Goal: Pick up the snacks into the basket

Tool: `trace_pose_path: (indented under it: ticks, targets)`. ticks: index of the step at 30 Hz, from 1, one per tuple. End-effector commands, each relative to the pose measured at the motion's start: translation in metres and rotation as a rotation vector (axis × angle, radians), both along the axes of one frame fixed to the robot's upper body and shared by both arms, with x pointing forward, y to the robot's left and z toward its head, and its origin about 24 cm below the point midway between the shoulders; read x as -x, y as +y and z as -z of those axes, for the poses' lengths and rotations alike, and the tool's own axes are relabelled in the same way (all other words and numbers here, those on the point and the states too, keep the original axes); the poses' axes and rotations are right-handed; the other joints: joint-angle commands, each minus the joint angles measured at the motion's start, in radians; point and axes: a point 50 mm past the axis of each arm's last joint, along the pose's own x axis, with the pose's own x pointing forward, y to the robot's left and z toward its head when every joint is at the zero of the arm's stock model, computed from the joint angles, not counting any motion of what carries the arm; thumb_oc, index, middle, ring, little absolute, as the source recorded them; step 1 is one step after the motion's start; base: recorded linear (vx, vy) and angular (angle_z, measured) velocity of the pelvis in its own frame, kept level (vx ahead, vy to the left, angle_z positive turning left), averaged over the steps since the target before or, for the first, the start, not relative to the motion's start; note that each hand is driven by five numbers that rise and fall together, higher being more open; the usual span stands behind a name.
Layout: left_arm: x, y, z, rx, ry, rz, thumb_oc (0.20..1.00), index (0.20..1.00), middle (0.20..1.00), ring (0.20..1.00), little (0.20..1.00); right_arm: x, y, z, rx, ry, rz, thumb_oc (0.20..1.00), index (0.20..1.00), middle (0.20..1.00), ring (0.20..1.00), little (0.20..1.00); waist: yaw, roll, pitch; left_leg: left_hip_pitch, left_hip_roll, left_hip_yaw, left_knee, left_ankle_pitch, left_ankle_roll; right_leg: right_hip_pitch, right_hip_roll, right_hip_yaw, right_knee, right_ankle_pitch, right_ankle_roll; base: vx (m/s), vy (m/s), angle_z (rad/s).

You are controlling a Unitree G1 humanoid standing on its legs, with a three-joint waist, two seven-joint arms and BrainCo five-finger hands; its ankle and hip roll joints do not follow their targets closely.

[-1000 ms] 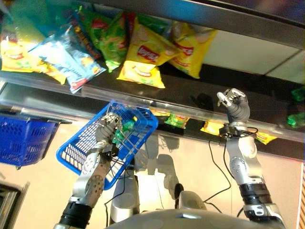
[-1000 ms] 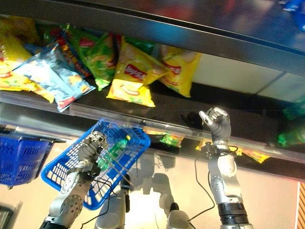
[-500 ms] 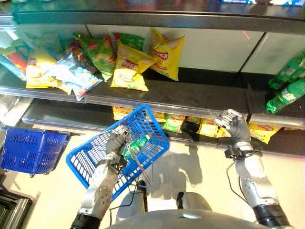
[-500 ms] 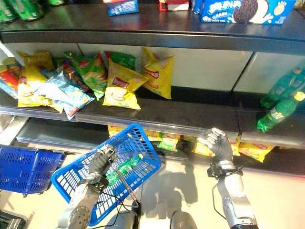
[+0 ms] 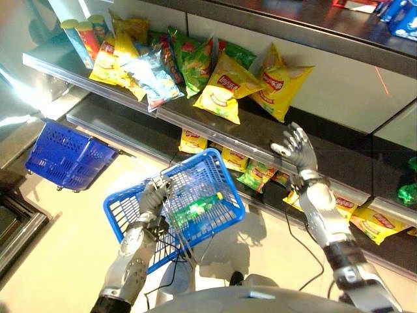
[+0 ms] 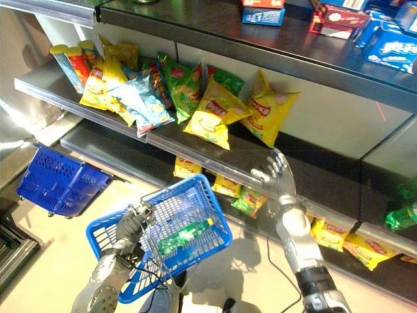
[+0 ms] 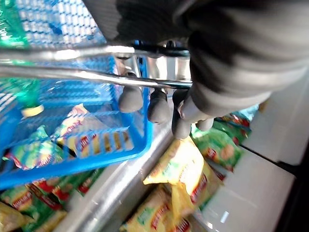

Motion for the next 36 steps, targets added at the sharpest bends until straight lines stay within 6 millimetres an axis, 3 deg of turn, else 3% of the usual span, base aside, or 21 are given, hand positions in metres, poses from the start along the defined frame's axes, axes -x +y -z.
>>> trace_pose_path:
  ticks: [1, 4, 6, 8, 15, 23, 36]
  targets:
    - [-0.022, 0.000, -0.099, -0.029, -0.515, 0.039, 0.200, 0.200, 0.200, 0.200, 0.200, -0.017, 0.000, -0.037, -0.006, -0.128, 0.010, 1.000, 1.000, 1.000, 1.000, 1.000, 0.051, -0.032, 0.031, -0.020, -0.046, -0.008, 0.020, -0.053, 0.034, 0.064, -0.059, 0.023, -0.109, 0.120, 0.110, 0.06, 0.140, -0.08]
    - [-0.023, -0.004, -0.099, -0.009, -0.512, 0.055, 0.200, 0.200, 0.200, 0.200, 0.200, -0.034, -0.003, -0.046, -0.012, -0.112, 0.054, 1.000, 1.000, 1.000, 1.000, 1.000, 0.080, -0.047, 0.054, -0.037, -0.060, -0.006, 0.034, -0.070, 0.041, 0.059, -0.074, 0.015, -0.124, 0.137, 0.115, 0.07, 0.121, 0.00]
    - [-0.023, -0.004, -0.101, -0.019, -0.514, 0.063, 0.200, 0.200, 0.200, 0.200, 0.200, -0.048, -0.009, -0.052, -0.011, -0.085, 0.098, 1.000, 1.000, 1.000, 1.000, 1.000, 0.093, -0.052, 0.077, -0.036, -0.058, 0.001, 0.036, -0.080, 0.049, 0.026, -0.087, -0.003, -0.071, 0.169, 0.127, 0.03, 0.095, 0.03]
    - [-0.025, -0.004, -0.105, -0.017, -0.526, 0.061, 0.200, 0.200, 0.200, 0.200, 0.200, -0.068, -0.014, -0.073, -0.044, -0.069, 0.169, 1.000, 1.000, 1.000, 1.000, 1.000, 0.101, -0.043, 0.109, -0.042, -0.048, 0.005, 0.029, -0.081, 0.049, -0.028, -0.096, -0.005, -0.050, 0.212, 0.133, -0.01, 0.051, -0.06]
    - [-0.025, -0.011, -0.109, 0.015, -0.538, 0.085, 0.200, 0.200, 0.200, 0.200, 0.200, -0.090, -0.041, -0.097, -0.127, 0.004, 0.272, 1.000, 1.000, 1.000, 1.000, 1.000, 0.126, -0.036, 0.151, -0.084, -0.059, 0.001, 0.048, -0.082, 0.042, -0.027, -0.095, -0.002, -0.135, 0.251, 0.132, 0.02, 0.001, -0.01]
    - [-0.024, -0.019, -0.112, 0.043, -0.552, 0.129, 0.200, 0.200, 0.200, 0.200, 0.200, -0.094, -0.066, -0.119, -0.209, 0.023, 0.299, 1.000, 1.000, 1.000, 1.000, 1.000, 0.167, -0.031, 0.178, -0.134, -0.077, -0.036, 0.038, -0.061, 0.037, -0.029, -0.093, -0.047, -0.171, 0.247, 0.134, 0.04, -0.030, 0.10]
    - [-0.028, -0.033, -0.123, 0.064, -0.595, 0.193, 0.200, 0.200, 0.200, 0.200, 0.200, -0.082, -0.116, -0.150, -0.244, 0.005, 0.440, 1.000, 1.000, 1.000, 1.000, 1.000, 0.253, -0.008, 0.201, -0.207, -0.130, -0.127, 0.000, -0.027, 0.033, -0.015, -0.109, -0.148, -0.237, 0.273, 0.152, 0.04, -0.021, 0.23]
